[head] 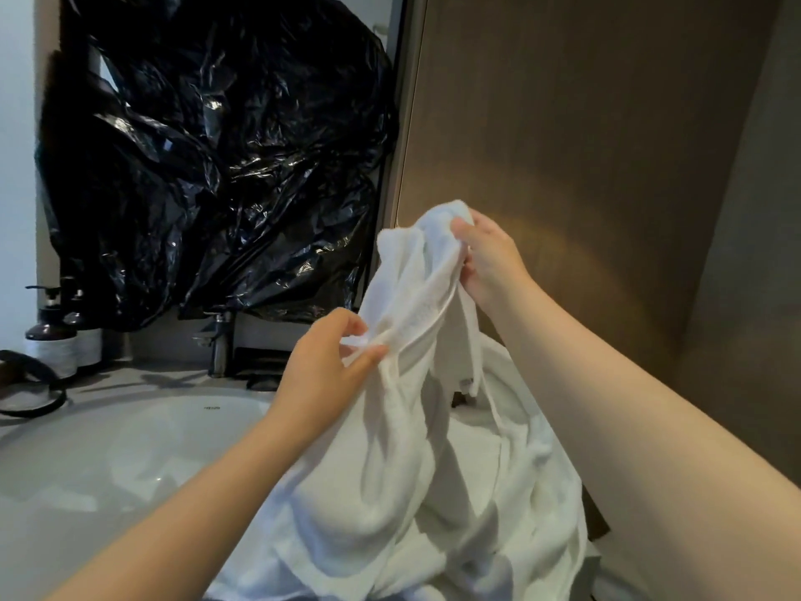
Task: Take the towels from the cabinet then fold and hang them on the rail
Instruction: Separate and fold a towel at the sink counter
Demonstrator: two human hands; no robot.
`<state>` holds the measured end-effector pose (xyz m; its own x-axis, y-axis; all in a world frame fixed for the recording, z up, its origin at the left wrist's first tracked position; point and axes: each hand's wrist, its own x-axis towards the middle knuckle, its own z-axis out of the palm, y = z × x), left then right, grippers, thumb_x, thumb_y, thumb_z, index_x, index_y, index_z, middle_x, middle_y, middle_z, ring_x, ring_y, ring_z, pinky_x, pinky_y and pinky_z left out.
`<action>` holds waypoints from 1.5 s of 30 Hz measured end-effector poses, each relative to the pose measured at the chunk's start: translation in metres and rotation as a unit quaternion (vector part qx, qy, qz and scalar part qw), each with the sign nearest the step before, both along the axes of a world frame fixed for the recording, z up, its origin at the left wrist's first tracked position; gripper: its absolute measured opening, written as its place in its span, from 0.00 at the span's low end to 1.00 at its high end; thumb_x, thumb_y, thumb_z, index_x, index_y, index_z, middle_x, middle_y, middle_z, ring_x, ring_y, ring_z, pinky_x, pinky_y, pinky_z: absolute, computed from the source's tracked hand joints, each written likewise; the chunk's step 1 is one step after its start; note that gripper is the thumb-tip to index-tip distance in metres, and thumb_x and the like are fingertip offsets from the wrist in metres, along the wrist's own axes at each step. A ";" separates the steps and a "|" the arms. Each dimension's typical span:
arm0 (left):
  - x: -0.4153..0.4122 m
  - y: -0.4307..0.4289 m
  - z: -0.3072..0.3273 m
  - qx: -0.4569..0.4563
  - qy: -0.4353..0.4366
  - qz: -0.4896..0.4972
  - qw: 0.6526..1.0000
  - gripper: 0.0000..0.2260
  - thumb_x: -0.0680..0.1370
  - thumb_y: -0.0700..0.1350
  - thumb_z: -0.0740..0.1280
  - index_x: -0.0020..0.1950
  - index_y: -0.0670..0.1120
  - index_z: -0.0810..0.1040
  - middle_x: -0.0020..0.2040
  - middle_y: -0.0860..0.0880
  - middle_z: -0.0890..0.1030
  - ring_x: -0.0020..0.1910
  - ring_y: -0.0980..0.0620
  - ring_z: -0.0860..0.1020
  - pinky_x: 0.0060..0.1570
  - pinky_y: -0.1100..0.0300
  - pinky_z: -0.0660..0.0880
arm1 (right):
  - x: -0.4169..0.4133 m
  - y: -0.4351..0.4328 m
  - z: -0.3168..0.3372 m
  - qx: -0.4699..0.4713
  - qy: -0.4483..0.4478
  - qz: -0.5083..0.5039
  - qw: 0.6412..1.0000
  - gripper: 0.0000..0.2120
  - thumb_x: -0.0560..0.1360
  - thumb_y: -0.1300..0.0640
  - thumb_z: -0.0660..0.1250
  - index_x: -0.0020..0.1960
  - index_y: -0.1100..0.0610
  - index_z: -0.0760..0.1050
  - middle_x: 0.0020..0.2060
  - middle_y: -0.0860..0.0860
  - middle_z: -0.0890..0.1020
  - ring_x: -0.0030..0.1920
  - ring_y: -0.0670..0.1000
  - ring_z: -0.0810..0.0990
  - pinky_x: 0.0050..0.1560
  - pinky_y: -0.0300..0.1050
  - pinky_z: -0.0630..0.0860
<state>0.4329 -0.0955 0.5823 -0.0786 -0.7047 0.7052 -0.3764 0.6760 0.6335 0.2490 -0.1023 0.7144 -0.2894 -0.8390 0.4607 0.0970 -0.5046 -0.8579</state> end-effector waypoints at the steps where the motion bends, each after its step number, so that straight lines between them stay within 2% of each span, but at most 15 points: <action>1: -0.001 0.000 0.004 -0.004 0.007 0.003 1.000 0.08 0.76 0.51 0.71 0.51 0.52 0.75 0.50 0.58 0.77 0.45 0.60 0.78 0.41 0.69 0.69 | 0.003 0.007 0.005 -0.016 0.015 -0.002 1.000 0.11 0.80 0.62 0.63 0.62 0.56 0.76 0.59 0.56 0.80 0.60 0.58 0.79 0.61 0.53 0.78; 6: -0.006 0.007 0.011 -0.010 0.014 -0.005 1.000 0.03 0.76 0.43 0.69 0.45 0.51 0.76 0.40 0.55 0.80 0.38 0.59 0.76 0.39 0.68 0.71 | 0.003 0.032 0.000 -0.052 0.066 -0.043 0.996 0.15 0.80 0.58 0.65 0.66 0.56 0.75 0.60 0.53 0.80 0.60 0.56 0.80 0.62 0.55 0.78; 15: -0.008 0.026 0.041 -0.099 0.075 -0.026 0.992 0.07 0.75 0.41 0.68 0.43 0.53 0.77 0.38 0.56 0.80 0.40 0.60 0.77 0.40 0.70 0.73 | -0.010 0.062 0.024 -0.162 0.100 -0.086 0.978 0.25 0.80 0.58 0.65 0.76 0.54 0.64 0.71 0.52 0.71 0.69 0.53 0.73 0.67 0.52 0.74; 18: -0.008 0.027 0.046 -0.114 0.036 -0.010 0.993 0.07 0.75 0.40 0.67 0.43 0.52 0.77 0.39 0.56 0.79 0.40 0.59 0.77 0.39 0.70 0.72 | -0.017 0.069 0.025 -0.156 0.145 -0.110 0.971 0.28 0.80 0.57 0.66 0.77 0.50 0.61 0.74 0.48 0.68 0.72 0.51 0.69 0.68 0.51 0.72; 23: -0.009 0.018 0.010 -0.032 -0.102 0.045 0.993 0.08 0.76 0.38 0.65 0.46 0.49 0.82 0.45 0.49 0.77 0.42 0.53 0.77 0.46 0.57 0.74 | -0.035 0.074 -0.026 -0.023 0.300 -0.188 0.935 0.22 0.79 0.57 0.66 0.72 0.53 0.71 0.70 0.49 0.73 0.67 0.50 0.73 0.68 0.53 0.72; 26: -0.008 0.015 -0.011 0.036 -0.166 0.048 0.984 0.07 0.79 0.43 0.64 0.52 0.49 0.82 0.51 0.48 0.78 0.49 0.49 0.78 0.50 0.58 0.73 | -0.048 0.081 -0.058 0.083 0.447 -0.189 0.870 0.24 0.76 0.55 0.69 0.68 0.64 0.71 0.64 0.57 0.76 0.61 0.59 0.76 0.63 0.60 0.73; 28: -0.009 0.017 -0.025 0.061 -0.235 0.027 0.970 0.15 0.78 0.55 0.65 0.62 0.51 0.78 0.59 0.49 0.75 0.59 0.49 0.74 0.58 0.56 0.71 | -0.059 0.087 -0.075 0.137 0.511 -0.164 0.833 0.28 0.74 0.51 0.71 0.66 0.66 0.68 0.59 0.59 0.77 0.59 0.60 0.76 0.60 0.58 0.74; 30: -0.009 0.020 -0.037 0.099 -0.263 0.012 0.960 0.27 0.74 0.64 0.66 0.69 0.55 0.70 0.65 0.50 0.69 0.64 0.48 0.70 0.63 0.53 0.69 | -0.071 0.090 -0.084 0.151 0.555 -0.179 0.799 0.28 0.72 0.46 0.72 0.67 0.59 0.71 0.59 0.54 0.77 0.61 0.56 0.75 0.59 0.53 0.75; 33: -0.011 0.023 -0.040 0.092 -0.228 0.029 0.969 0.27 0.71 0.63 0.70 0.68 0.58 0.68 0.74 0.48 0.58 0.70 0.45 0.65 0.67 0.51 0.66 | -0.085 0.093 -0.086 0.092 0.645 -0.291 0.701 0.30 0.67 0.35 0.73 0.65 0.46 0.73 0.63 0.50 0.68 0.67 0.53 0.62 0.62 0.47 0.68; 36: -0.013 0.018 -0.029 0.039 -0.236 0.046 0.970 0.36 0.68 0.62 0.74 0.72 0.59 0.62 0.79 0.52 0.43 0.78 0.45 0.47 0.73 0.45 0.55 | -0.091 0.085 -0.080 0.033 0.723 -0.262 0.638 0.49 0.64 0.32 0.73 0.77 0.42 0.54 0.79 0.46 0.46 0.78 0.53 0.37 0.76 0.61 0.48; 39: -0.016 0.007 -0.016 0.096 -0.275 -0.006 0.957 0.49 0.67 0.62 0.75 0.78 0.56 0.48 0.79 0.51 0.54 0.77 0.47 0.55 0.73 0.49 0.59 | -0.091 0.071 -0.075 0.040 0.800 -0.197 0.566 0.58 0.64 0.30 0.72 0.78 0.40 0.36 0.79 0.43 0.40 0.77 0.48 0.31 0.75 0.65 0.37; 41: -0.016 -0.001 -0.015 0.125 -0.294 0.005 0.948 0.44 0.69 0.61 0.73 0.78 0.54 0.53 0.74 0.51 0.67 0.71 0.48 0.66 0.65 0.55 0.67 | -0.089 0.064 -0.077 0.071 0.828 -0.188 0.524 0.53 0.66 0.31 0.70 0.79 0.41 0.40 0.79 0.45 0.52 0.79 0.49 0.41 0.74 0.67 0.36; 43: -0.014 -0.006 -0.018 0.087 -0.289 0.012 0.953 0.22 0.71 0.58 0.72 0.62 0.52 0.75 0.56 0.54 0.79 0.56 0.51 0.76 0.47 0.65 0.69 | -0.089 0.060 -0.082 0.095 0.830 -0.188 0.517 0.33 0.70 0.36 0.67 0.73 0.42 0.63 0.66 0.48 0.74 0.72 0.50 0.65 0.75 0.66 0.36; 44: -0.012 -0.006 -0.018 0.062 -0.276 0.005 0.959 0.12 0.71 0.57 0.73 0.48 0.52 0.78 0.45 0.55 0.79 0.46 0.54 0.77 0.38 0.67 0.66 | -0.087 0.060 -0.082 0.090 0.825 -0.189 0.525 0.15 0.72 0.39 0.66 0.58 0.41 0.75 0.52 0.46 0.79 0.59 0.47 0.75 0.76 0.65 0.38; 45: -0.009 -0.006 -0.017 0.048 -0.263 -0.007 0.963 0.10 0.71 0.55 0.73 0.40 0.51 0.76 0.38 0.55 0.76 0.40 0.56 0.74 0.34 0.66 0.64 | -0.085 0.061 -0.082 0.076 0.816 -0.183 0.543 0.06 0.74 0.42 0.65 0.41 0.42 0.74 0.39 0.45 0.78 0.46 0.45 0.75 0.76 0.64 0.40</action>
<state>0.4242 -0.1014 0.5657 -0.4174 -0.7606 0.4972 -0.6545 0.6312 0.4162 0.1636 -0.0411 0.6327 0.2402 -0.9272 0.2873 -0.9380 -0.1454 0.3147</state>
